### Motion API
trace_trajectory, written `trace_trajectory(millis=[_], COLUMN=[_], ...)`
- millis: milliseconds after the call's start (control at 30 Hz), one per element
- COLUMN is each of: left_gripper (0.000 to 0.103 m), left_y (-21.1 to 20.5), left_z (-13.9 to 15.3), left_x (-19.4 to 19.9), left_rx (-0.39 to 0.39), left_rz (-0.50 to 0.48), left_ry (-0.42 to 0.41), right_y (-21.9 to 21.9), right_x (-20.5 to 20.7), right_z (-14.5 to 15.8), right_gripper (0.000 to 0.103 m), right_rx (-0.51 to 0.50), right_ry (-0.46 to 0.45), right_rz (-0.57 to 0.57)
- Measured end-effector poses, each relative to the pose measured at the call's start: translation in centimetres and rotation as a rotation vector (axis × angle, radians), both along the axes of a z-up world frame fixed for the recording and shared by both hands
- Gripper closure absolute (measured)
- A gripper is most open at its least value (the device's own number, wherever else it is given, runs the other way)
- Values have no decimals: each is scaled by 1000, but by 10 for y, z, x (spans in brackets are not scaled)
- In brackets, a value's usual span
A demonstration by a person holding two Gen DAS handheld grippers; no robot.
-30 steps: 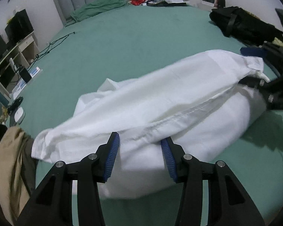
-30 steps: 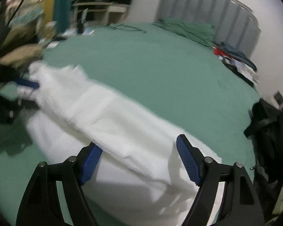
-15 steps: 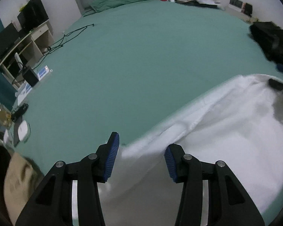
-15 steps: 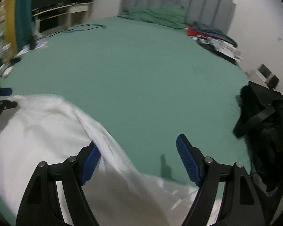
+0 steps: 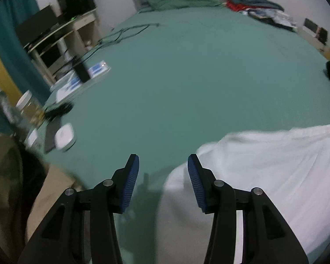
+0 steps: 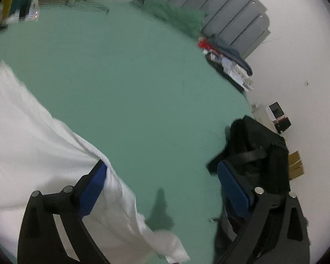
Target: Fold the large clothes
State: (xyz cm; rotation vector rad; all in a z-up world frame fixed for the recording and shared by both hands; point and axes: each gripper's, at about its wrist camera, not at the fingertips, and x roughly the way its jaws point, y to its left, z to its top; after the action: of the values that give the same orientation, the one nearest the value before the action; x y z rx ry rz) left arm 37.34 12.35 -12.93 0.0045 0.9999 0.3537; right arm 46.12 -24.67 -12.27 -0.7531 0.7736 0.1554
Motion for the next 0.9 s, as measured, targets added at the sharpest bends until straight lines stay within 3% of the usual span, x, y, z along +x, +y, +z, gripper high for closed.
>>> trace_trajectory(millis=[133, 267, 433, 500, 567, 633, 700, 733, 800, 833, 867, 900], left_gripper=[54, 50, 50, 50, 50, 50, 50, 50, 50, 67, 81, 98], left_y=[12, 13, -1, 0, 0, -3, -3, -3, -5, -11, -14, -17], left_z=[-1, -16, -44, -53, -58, -60, -62, -64, -64, -63, -62, -60], left_x=[-35, -69, -97, -103, -108, -114, -117, -118, -121, -122, -123, -123], left_rx=[-42, -180, -248, -279, -296, -290, -289, -297, -282, -271, -273, -272], left_rz=[28, 6, -28, -10, 4, 9, 14, 22, 18, 12, 1, -7], left_ry=[-2, 13, 52, 62, 56, 40, 21, 13, 12, 17, 21, 26], right_y=[-9, -6, -51, -83, -115, -129, -132, -127, -110, -103, -96, -95], right_x=[-14, -54, -99, -116, -127, -133, -136, -141, -146, -148, -150, -151], right_z=[11, 44, 56, 39, 1, -30, -59, -64, -62, -60, -59, -59], right_gripper=[6, 5, 5, 5, 5, 5, 6, 6, 30, 66, 93, 93], right_rx=[16, 30, 197, 352, 565, 693, 775, 761, 703, 687, 668, 679], right_ry=[9, -77, -101, -22, 159, 275, 344, 328, 293, 297, 306, 320], right_rz=[-36, -1, -131, -227, -327, -394, -418, -410, -337, -308, -287, -273])
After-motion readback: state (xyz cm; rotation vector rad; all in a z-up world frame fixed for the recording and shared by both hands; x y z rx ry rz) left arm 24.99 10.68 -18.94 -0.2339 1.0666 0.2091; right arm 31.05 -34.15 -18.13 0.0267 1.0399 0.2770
